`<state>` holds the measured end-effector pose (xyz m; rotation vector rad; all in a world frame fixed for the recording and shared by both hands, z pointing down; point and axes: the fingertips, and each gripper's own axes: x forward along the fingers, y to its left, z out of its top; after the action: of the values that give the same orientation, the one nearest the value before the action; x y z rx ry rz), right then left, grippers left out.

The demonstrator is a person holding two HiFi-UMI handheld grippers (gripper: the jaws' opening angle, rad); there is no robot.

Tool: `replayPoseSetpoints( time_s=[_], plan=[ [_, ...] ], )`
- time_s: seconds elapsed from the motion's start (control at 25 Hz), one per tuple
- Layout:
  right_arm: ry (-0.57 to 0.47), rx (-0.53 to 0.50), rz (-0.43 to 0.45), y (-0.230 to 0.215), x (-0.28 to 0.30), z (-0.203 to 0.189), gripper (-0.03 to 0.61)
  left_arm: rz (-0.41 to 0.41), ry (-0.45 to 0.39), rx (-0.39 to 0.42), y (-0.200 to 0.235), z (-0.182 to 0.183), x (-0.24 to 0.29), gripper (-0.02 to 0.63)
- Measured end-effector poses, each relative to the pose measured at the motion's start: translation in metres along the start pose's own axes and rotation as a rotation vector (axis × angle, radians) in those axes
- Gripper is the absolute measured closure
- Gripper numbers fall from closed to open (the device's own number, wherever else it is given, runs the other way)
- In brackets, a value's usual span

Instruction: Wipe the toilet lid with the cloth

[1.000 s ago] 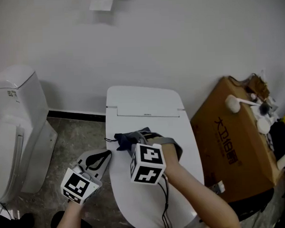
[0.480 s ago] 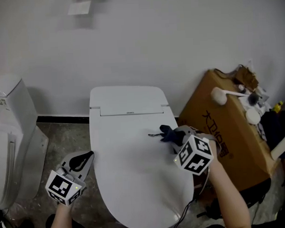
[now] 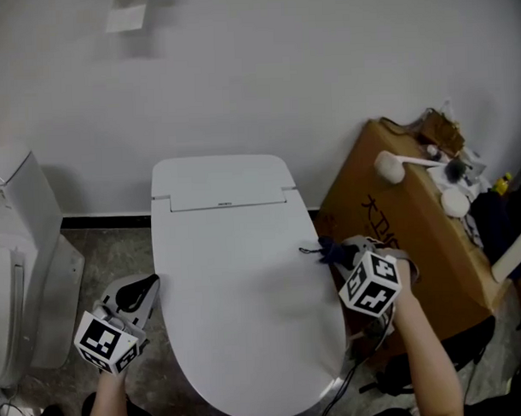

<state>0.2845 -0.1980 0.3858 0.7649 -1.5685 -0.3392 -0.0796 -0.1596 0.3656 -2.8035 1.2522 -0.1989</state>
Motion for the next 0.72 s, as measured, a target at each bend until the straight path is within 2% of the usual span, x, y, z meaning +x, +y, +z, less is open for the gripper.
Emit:
replayPoseSetpoints(
  time_s=[0.24,0.44,0.72],
  plan=[
    [-0.018,-0.014,0.065,0.029,0.01,0.007,0.515,0.0,0.015,0.004,-0.005,-0.006,0.0,0.598],
    [-0.027,-0.033,0.086,0.035,0.015,0.015,0.515,0.005,0.001,0.018,-0.006,0.004,0.002,0.598],
    [-0.036,-0.079,0.11,0.049,0.015,0.037,0.515,0.002,0.002,0.018,-0.006,-0.001,0.003,0.598]
  ],
)
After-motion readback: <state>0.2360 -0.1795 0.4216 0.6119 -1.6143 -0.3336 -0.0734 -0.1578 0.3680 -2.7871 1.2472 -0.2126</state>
